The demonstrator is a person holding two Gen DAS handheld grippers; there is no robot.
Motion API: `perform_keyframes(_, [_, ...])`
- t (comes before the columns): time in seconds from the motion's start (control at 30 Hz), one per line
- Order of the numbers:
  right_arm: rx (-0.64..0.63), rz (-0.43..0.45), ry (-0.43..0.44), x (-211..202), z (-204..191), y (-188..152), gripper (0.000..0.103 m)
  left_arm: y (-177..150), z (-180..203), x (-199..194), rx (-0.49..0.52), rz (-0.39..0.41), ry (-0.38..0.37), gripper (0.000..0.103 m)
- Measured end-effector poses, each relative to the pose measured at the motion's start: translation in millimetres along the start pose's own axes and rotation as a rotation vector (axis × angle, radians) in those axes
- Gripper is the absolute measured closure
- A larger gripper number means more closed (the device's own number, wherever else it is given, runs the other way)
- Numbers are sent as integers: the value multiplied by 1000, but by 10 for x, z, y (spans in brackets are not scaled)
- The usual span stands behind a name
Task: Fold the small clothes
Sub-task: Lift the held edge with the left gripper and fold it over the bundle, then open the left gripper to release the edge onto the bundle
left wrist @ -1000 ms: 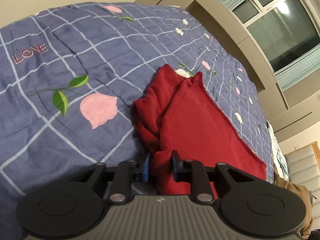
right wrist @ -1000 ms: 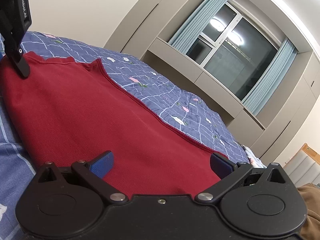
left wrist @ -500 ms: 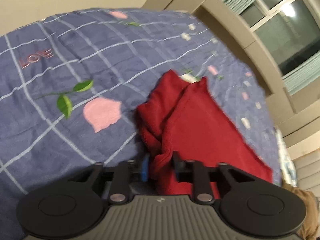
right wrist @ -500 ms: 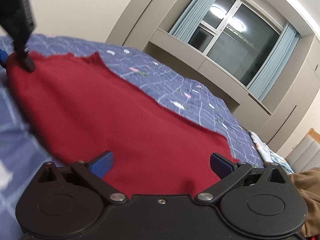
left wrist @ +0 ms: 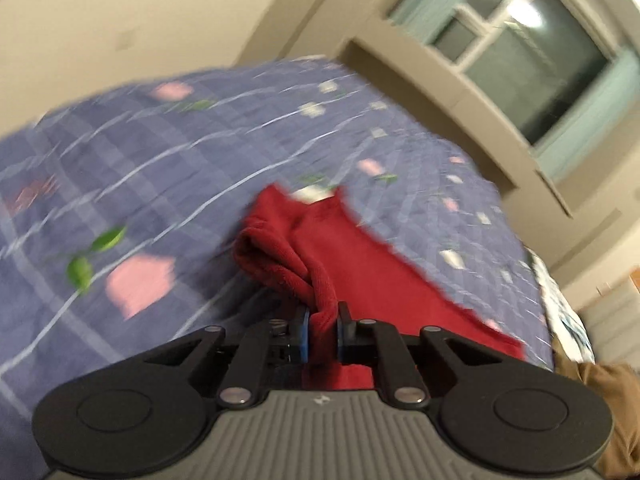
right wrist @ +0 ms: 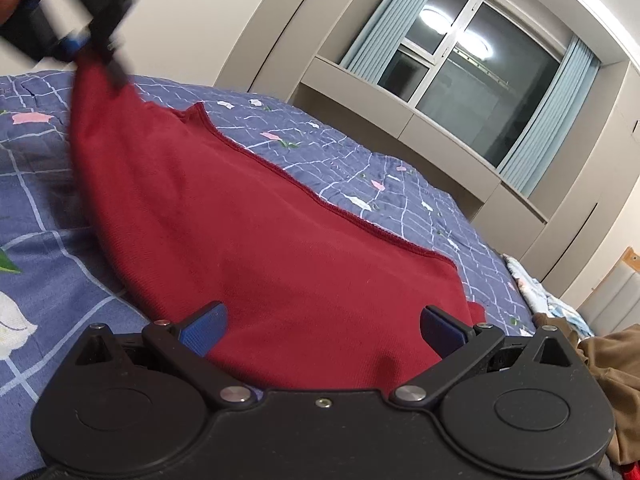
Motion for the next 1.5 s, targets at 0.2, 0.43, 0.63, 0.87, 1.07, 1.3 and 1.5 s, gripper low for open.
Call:
perform_keyframes(0.2, [67, -42, 36, -58, 139, -32, 0, 92, 839, 141, 233, -47, -178, 91])
perform_keyframes(0.43, [144, -86, 75, -388, 427, -321, 0, -249, 1871, 471, 493, -190, -359, 91])
perform_keyframes(0.63, [192, -95, 109, -519, 503, -448, 0, -988, 2393, 883, 673, -391, -395, 91])
perform_keyframes(0.87, [211, -111, 138, -475, 534, -461, 0, -1497, 2378, 1058, 764, -532, -339, 91])
perform_keyframes(1.07, [222, -119, 148, -463, 560, -472, 0, -1441, 2347, 1015, 788, -555, -349, 89])
perform_keyframes(1.3, [219, -117, 146, -453, 572, -459, 0, -1314, 2251, 955, 700, -571, -330, 19])
perform_keyframes(1.5, [208, -108, 134, -459, 563, -459, 0, -933, 1906, 696, 555, -440, -250, 3])
Point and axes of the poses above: each gripper's, at about its wrist camera, not at the fingertips, and x roughly the way its jaws point, z to its right, y to its top, the point moved 2 cm from there along x, roughly the way its jaws point, and after that the axes turned 12 degrees about -y, right-handed, at the moved point
